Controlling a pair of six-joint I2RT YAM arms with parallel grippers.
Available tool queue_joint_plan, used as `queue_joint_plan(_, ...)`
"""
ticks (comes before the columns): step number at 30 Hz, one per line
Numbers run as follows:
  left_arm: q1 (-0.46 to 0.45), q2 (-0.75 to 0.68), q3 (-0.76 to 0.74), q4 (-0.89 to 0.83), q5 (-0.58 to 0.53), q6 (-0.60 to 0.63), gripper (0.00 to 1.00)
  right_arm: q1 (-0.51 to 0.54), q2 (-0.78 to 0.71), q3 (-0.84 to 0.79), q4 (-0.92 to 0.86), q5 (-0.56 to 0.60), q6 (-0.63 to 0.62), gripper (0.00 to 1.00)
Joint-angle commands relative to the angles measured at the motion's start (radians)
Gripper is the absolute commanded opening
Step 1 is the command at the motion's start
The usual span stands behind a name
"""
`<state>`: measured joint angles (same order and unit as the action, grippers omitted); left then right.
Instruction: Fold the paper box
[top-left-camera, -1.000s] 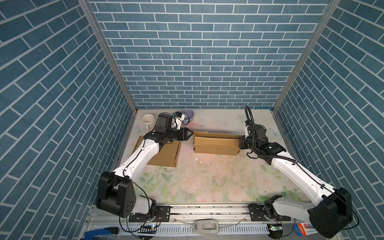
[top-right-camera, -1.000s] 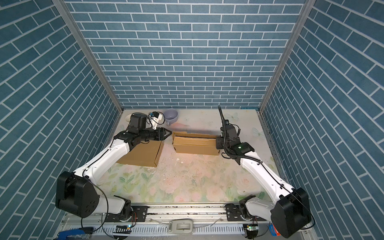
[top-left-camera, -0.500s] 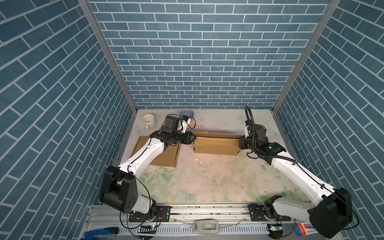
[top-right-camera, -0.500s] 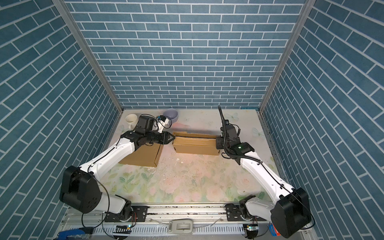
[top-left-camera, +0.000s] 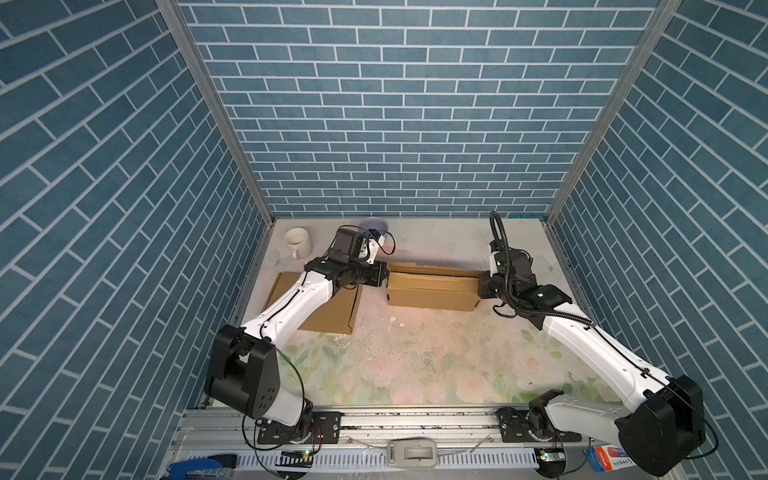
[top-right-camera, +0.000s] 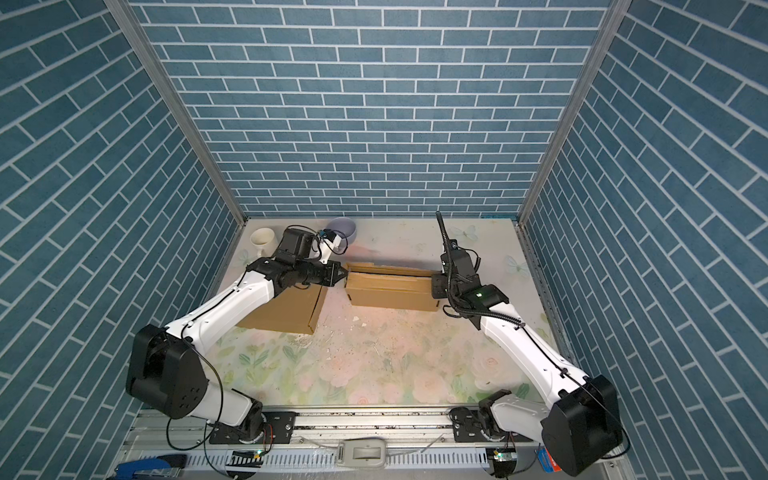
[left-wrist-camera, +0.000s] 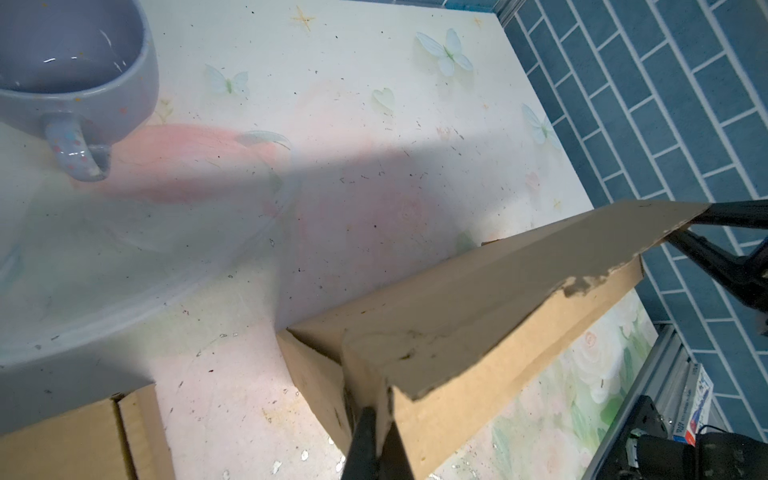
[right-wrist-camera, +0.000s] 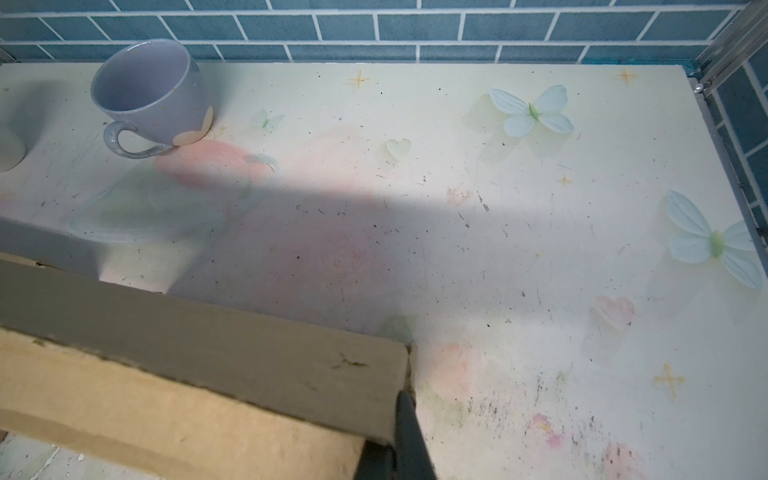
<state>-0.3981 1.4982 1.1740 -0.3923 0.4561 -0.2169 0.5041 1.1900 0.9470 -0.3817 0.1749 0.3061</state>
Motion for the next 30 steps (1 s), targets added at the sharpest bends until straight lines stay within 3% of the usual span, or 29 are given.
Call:
queue_joint_plan(1,-0.001,0.01,0.024,-0.031,-0.017,0.008,0.0,0.005,-0.013,-0.013,0.0,0.008,-0.016,0.0)
queue_joint_plan(16,-0.005,-0.006,-0.02,-0.018,-0.066,-0.02,0.0,0.005,-0.002,-0.02,0.016,0.004,0.004,0.0)
queue_joint_plan(23,-0.005,-0.031,0.026,-0.065,-0.083,-0.003,0.2,0.005,0.0,-0.026,0.018,0.003,0.001,0.0)
queue_joint_plan(30,-0.005,-0.021,0.062,-0.088,-0.079,0.006,0.19,0.005,-0.002,-0.027,0.018,0.003,-0.001,0.0)
